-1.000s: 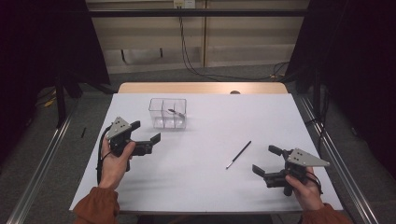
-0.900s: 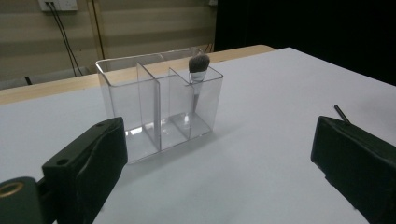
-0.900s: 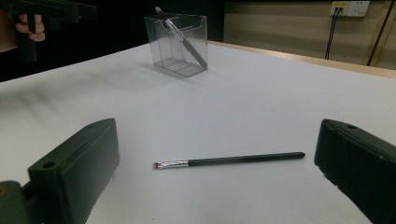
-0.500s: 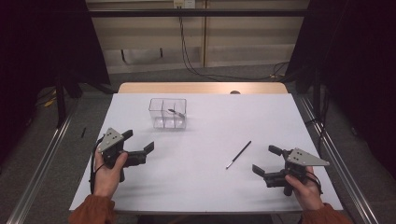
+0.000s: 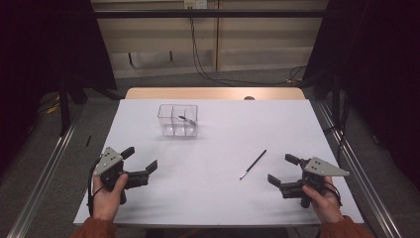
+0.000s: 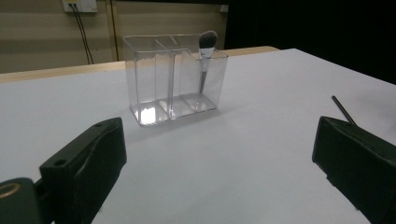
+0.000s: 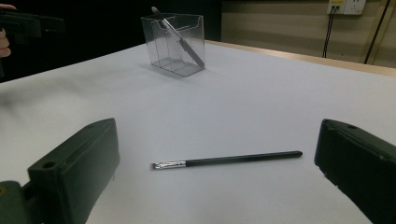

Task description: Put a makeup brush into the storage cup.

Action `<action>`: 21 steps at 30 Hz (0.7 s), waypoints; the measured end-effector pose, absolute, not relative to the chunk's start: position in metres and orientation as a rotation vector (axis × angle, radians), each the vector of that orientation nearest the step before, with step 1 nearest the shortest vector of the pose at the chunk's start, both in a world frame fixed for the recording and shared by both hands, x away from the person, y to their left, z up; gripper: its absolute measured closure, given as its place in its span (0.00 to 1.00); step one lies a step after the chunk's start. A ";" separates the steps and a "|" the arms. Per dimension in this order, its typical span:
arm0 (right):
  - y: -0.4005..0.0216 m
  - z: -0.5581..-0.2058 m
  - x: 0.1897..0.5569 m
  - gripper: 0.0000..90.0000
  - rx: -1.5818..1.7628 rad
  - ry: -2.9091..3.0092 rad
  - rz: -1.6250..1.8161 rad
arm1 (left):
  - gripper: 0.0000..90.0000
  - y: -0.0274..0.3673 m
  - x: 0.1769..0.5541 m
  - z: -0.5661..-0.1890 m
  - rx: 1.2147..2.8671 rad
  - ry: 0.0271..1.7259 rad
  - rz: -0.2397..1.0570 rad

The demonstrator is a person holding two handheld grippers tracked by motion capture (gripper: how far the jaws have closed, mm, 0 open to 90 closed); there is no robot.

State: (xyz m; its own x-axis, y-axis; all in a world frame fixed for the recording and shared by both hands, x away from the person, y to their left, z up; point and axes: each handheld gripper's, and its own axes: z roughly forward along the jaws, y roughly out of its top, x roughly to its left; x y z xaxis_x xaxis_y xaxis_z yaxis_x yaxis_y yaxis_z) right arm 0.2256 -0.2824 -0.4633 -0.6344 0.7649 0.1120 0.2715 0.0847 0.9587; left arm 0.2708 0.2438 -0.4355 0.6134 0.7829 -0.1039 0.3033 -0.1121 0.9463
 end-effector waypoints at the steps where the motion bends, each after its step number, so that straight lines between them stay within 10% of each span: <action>1: -0.282 -0.463 0.226 0.00 1.018 1.949 1.570 | 0.03 0.245 0.269 -0.436 1.700 0.901 0.517; 21: -0.283 -0.463 0.225 0.00 1.010 1.951 1.583 | 0.02 0.253 0.243 -0.443 1.696 0.893 0.575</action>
State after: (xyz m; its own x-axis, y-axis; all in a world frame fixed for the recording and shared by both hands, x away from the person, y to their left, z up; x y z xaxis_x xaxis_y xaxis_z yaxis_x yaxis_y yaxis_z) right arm 0.2253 -0.2825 -0.4629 -0.6417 0.7586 0.1131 0.2670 0.0827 0.9601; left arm 0.2433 0.2529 -0.4430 0.6010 0.7970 -0.0599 0.2746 -0.1355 0.9520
